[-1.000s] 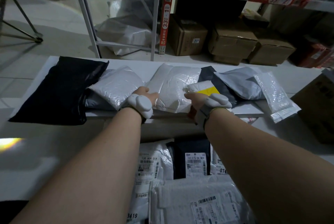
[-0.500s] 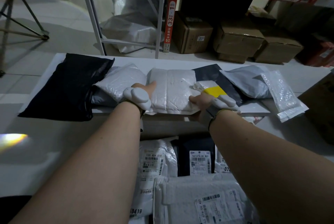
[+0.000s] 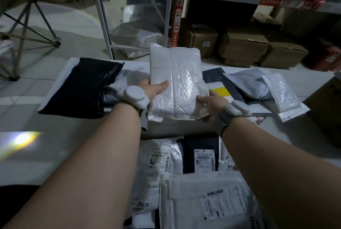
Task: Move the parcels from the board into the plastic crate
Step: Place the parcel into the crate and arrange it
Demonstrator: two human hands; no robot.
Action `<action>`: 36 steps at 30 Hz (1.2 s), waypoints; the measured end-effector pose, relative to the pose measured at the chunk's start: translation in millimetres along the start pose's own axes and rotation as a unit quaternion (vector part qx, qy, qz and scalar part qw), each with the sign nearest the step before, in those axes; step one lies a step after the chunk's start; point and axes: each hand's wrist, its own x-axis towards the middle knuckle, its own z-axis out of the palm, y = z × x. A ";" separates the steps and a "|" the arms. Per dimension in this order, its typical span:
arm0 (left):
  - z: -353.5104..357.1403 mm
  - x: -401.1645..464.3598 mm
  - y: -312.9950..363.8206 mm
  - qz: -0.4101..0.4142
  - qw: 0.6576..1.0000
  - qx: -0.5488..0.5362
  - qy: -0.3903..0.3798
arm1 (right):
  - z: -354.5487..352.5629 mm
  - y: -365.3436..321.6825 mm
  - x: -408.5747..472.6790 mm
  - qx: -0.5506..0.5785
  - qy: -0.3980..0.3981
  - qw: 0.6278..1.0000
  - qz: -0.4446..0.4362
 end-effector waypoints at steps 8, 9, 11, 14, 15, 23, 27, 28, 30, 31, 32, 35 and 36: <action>24.1 -57.9 0.8 0.028 0.999 0.029 -0.022 | -36.6 17.2 -37.1 0.012 -0.014 1.000 0.005; 27.3 -65.4 -1.1 0.029 0.999 0.032 -0.026 | -40.9 19.5 -46.5 0.026 -0.015 0.999 0.011; 31.6 -77.0 -6.2 0.026 0.999 0.027 -0.033 | -48.2 26.2 -61.8 0.093 -0.031 0.994 0.046; 40.5 -91.7 -13.8 0.024 0.998 0.036 -0.056 | -58.0 37.6 -83.5 0.200 -0.072 0.971 0.112; 44.2 -98.3 -16.7 0.027 0.997 0.042 -0.060 | -60.4 41.7 -90.3 0.207 -0.078 0.969 0.110; 59.7 -124.6 -41.0 0.022 0.996 0.063 -0.067 | -72.4 65.8 -104.8 0.181 -0.072 0.977 0.088; 64.4 -136.0 -50.0 0.014 0.996 0.069 -0.057 | -76.6 75.1 -101.6 0.164 -0.086 0.979 0.089; 65.1 -138.1 -52.3 0.008 0.996 0.075 -0.056 | -77.0 77.6 -100.5 0.149 -0.080 0.981 0.095; 64.3 -141.5 -57.6 -0.013 0.992 0.111 -0.066 | -77.7 82.3 -97.6 0.107 -0.064 0.987 0.099; 63.4 -142.7 -61.1 -0.026 0.988 0.135 -0.070 | -78.7 86.3 -95.9 0.069 -0.055 0.991 0.103; 63.8 -142.0 -61.5 -0.038 0.984 0.155 -0.079 | -80.5 86.7 -94.8 0.046 -0.043 0.993 0.103; 66.5 -146.6 -64.5 -0.060 0.979 0.180 -0.073 | -81.8 91.7 -89.6 -0.007 -0.033 0.994 0.107; 68.1 -147.3 -65.6 -0.062 0.974 0.206 -0.072 | -81.4 93.0 -87.6 -0.039 -0.028 0.993 0.107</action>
